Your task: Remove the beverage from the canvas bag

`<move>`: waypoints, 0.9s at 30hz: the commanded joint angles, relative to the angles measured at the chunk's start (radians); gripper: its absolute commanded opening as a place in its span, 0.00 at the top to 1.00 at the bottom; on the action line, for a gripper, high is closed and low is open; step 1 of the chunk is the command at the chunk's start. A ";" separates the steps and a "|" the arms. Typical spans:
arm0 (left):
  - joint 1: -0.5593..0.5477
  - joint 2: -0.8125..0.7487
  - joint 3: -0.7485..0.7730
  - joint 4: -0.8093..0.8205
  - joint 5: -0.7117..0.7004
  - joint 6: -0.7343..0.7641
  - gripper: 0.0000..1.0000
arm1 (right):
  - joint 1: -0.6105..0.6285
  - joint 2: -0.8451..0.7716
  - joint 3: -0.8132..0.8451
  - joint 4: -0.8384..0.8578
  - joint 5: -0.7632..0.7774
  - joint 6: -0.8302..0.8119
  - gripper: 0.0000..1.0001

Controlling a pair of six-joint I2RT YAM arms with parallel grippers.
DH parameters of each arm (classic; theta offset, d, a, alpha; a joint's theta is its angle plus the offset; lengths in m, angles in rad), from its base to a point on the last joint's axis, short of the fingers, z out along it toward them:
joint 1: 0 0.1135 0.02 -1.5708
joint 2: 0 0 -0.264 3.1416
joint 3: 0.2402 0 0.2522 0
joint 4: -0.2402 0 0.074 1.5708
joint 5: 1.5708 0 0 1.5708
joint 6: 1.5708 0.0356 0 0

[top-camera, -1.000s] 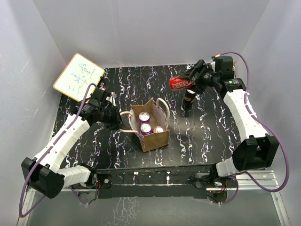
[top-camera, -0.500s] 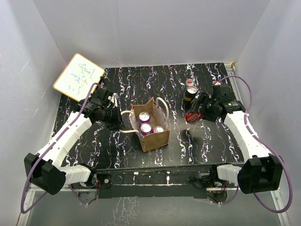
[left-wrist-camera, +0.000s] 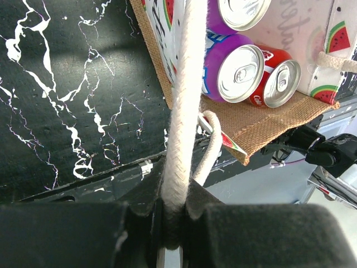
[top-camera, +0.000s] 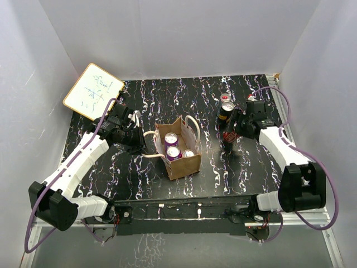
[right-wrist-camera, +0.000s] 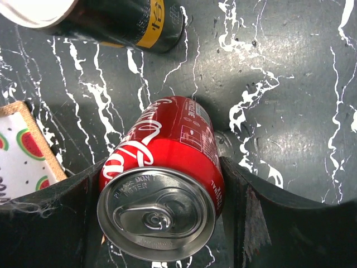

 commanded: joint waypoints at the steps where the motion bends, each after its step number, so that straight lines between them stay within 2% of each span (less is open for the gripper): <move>1: 0.005 -0.009 0.020 -0.023 0.029 0.005 1.00 | 0.011 0.027 0.052 0.152 0.027 -0.031 0.92; 13: 0.004 -0.010 0.030 -0.029 0.017 -0.006 1.00 | 0.073 0.140 0.104 0.176 0.104 -0.082 0.92; 21: 0.005 0.000 0.038 -0.027 0.016 -0.013 1.00 | 0.107 0.222 0.161 0.161 0.134 -0.100 0.85; 24: 0.005 0.012 0.051 -0.023 0.014 -0.017 1.00 | 0.122 0.235 0.168 0.155 0.179 -0.097 0.79; 27: 0.005 0.019 0.067 -0.031 0.011 -0.018 1.00 | 0.123 0.242 0.175 0.152 0.181 -0.093 0.63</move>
